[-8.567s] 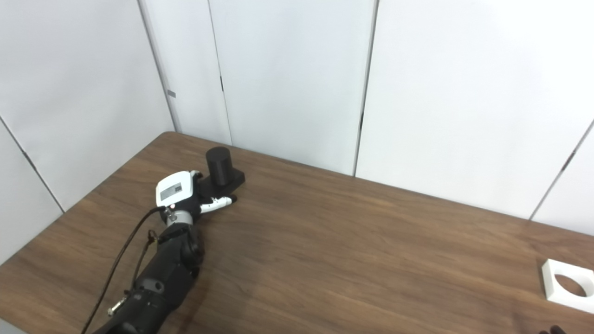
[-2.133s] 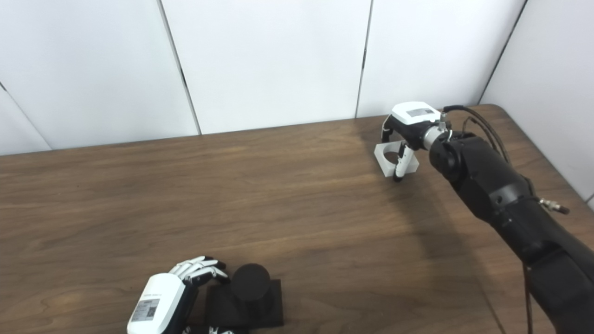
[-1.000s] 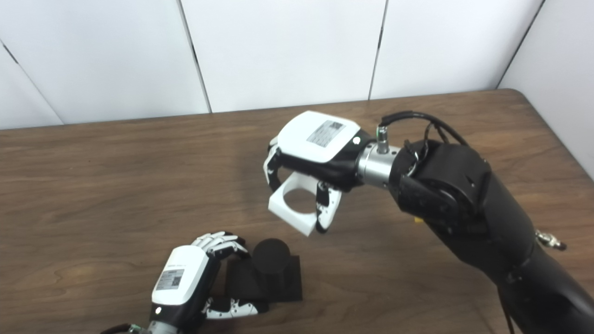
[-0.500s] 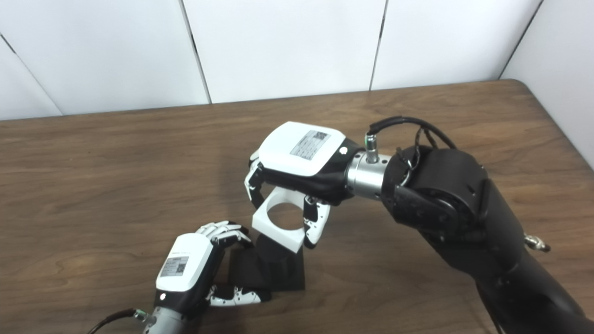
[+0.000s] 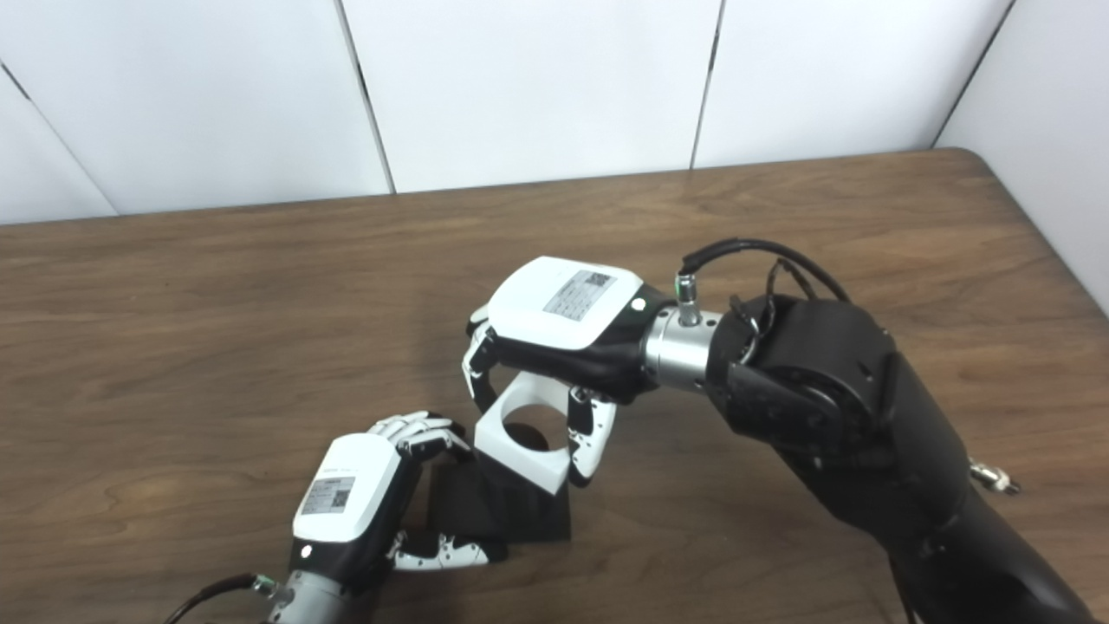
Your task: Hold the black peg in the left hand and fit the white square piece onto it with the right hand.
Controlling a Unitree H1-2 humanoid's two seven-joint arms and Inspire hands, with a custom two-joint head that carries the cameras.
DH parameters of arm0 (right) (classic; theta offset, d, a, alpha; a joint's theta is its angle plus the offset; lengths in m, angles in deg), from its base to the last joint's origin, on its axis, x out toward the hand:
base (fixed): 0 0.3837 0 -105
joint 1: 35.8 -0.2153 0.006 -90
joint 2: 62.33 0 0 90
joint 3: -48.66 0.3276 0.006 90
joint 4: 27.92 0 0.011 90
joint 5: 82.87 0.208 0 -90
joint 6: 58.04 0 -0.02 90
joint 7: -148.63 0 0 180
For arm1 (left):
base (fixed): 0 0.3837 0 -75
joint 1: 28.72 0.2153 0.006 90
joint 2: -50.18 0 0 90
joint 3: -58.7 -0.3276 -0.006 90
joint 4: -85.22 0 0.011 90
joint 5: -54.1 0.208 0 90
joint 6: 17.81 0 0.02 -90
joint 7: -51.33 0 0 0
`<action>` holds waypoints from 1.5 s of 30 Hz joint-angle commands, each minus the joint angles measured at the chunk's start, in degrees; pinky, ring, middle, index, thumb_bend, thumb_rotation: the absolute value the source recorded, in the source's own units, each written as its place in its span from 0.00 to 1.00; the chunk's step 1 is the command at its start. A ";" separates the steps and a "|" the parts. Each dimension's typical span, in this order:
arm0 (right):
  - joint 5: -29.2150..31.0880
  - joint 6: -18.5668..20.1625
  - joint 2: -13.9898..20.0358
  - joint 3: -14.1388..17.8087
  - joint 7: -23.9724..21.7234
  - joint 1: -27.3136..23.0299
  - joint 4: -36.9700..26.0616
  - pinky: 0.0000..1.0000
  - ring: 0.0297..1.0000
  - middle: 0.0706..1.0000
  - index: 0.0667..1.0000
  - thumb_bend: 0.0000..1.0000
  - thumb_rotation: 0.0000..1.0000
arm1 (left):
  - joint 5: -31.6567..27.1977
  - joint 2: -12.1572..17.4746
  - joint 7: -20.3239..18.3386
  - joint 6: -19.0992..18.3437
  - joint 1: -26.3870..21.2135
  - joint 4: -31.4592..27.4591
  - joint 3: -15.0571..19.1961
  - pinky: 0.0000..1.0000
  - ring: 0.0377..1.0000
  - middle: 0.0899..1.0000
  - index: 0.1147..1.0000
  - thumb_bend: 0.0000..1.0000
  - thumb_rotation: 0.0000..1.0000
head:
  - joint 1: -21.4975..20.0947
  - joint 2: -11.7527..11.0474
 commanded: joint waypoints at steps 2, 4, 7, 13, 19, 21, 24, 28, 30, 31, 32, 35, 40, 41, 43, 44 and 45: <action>-0.67 -2.47 -0.65 0.46 3.47 -0.03 0.47 0.87 0.88 0.71 0.45 0.52 0.13 | -0.20 -0.03 -2.63 -0.97 0.78 0.15 -0.36 0.81 0.82 0.74 0.42 0.52 0.05 | 0.07 0.23; -0.89 -2.91 -0.92 0.32 3.85 0.39 0.94 0.88 0.89 0.72 0.44 0.52 0.13 | -0.10 -0.07 -2.72 -1.07 0.82 0.03 -0.31 0.81 0.82 0.74 0.42 0.52 0.05 | 0.07 0.23; -1.31 -3.86 -1.32 0.02 4.44 0.88 1.72 0.89 0.89 0.72 0.44 0.52 0.13 | 0.08 -0.09 -2.93 -1.17 0.86 -0.11 -0.31 0.82 0.82 0.74 0.42 0.52 0.05 | -0.04 0.32; -2.49 -3.12 -2.44 -0.77 3.51 0.69 1.99 0.89 0.89 0.73 0.44 0.52 0.13 | 0.03 -0.12 -2.89 -1.09 0.88 -0.16 -0.27 0.82 0.82 0.74 0.42 0.52 0.05 | 0.03 0.36; -1.29 -3.60 -3.22 -0.98 4.12 1.41 1.96 0.88 0.89 0.72 0.44 0.52 0.13 | 0.15 -0.23 -2.93 -1.05 0.86 -0.16 -0.23 0.81 0.82 0.74 0.42 0.52 0.05 | 0.11 0.52; -1.25 -3.70 -3.26 -1.00 4.16 1.67 1.86 0.88 0.89 0.71 0.44 0.52 0.13 | 0.22 -0.25 -3.01 -1.08 0.84 -0.18 -0.24 0.81 0.82 0.74 0.42 0.52 0.05 | 0.08 0.58; -1.34 -3.71 -3.22 -1.19 3.81 1.86 1.63 0.89 0.89 0.72 0.44 0.52 0.13 | 0.19 -0.23 -2.90 -0.98 0.82 -0.09 -0.21 0.81 0.82 0.74 0.42 0.52 0.05 | 0.08 0.58; -1.68 -3.43 -3.07 -2.02 2.40 1.61 1.17 0.91 0.90 0.73 0.44 0.52 0.13 | -0.01 -0.25 -3.16 -1.05 0.82 -0.25 -0.17 0.81 0.82 0.74 0.42 0.52 0.05 | 0.03 0.80; -1.73 -3.76 -3.04 -2.40 2.24 1.52 1.11 0.91 0.90 0.73 0.45 0.52 0.13 | -0.01 -0.30 -3.23 -1.10 0.82 -0.33 -0.15 0.81 0.82 0.74 0.42 0.52 0.05 | 0.03 0.80; -1.84 -3.94 -3.08 -2.59 2.25 1.58 1.07 0.90 0.90 0.73 0.45 0.52 0.13 | 0.01 -0.35 -3.15 -1.09 0.84 -0.33 -0.13 0.81 0.82 0.74 0.42 0.52 0.05 | 0.03 0.80; -2.05 -4.12 -3.12 -2.82 2.21 1.64 1.02 0.90 0.90 0.73 0.45 0.52 0.13 | 0.04 -0.39 -3.13 -1.11 0.86 -0.34 -0.12 0.81 0.82 0.74 0.42 0.52 0.05 | 0.03 0.80; -3.47 -4.73 -2.89 -3.76 1.45 1.68 0.59 0.89 0.88 0.73 0.45 0.52 0.13 | 0.16 -0.48 -3.49 -1.24 0.88 -0.60 -0.17 0.81 0.82 0.74 0.42 0.52 0.05 | 0.09 1.13; -7.84 -4.84 -2.78 -5.39 -2.52 1.25 0.02 0.90 0.91 0.78 0.58 0.85 0.22 | 0.18 -0.65 -3.81 -1.33 0.83 -0.71 -0.07 0.81 0.82 0.74 0.42 0.51 0.05 | 0.00 1.15; -8.82 -4.87 -2.87 -5.63 -3.44 1.20 -0.06 0.90 0.91 0.79 0.62 0.90 0.26 | 0.26 -0.64 -3.74 -1.22 0.81 -0.69 -0.07 0.81 0.82 0.74 0.42 0.51 0.05 | 0.00 1.15; -10.04 -5.30 -3.04 -5.80 -4.41 1.34 -0.08 0.89 0.92 0.81 0.65 0.97 0.31 | 0.34 -0.60 -3.63 -1.00 0.81 -0.67 -0.05 0.81 0.82 0.73 0.42 0.51 0.05 | 0.00 1.15; -10.40 -5.52 -3.08 -5.85 -4.81 1.33 -0.09 0.88 0.92 0.81 0.66 0.98 0.33 | 0.36 -0.57 -3.66 -0.96 0.81 -0.72 -0.03 0.81 0.82 0.73 0.42 0.52 0.05 | -0.08 1.24; -10.72 -5.85 -3.15 -5.83 -4.99 1.41 -0.05 0.88 0.93 0.81 0.67 0.99 0.37 | 0.37 -0.53 -3.64 -0.89 0.81 -0.73 -0.01 0.81 0.82 0.73 0.42 0.52 0.05 | -0.13 1.25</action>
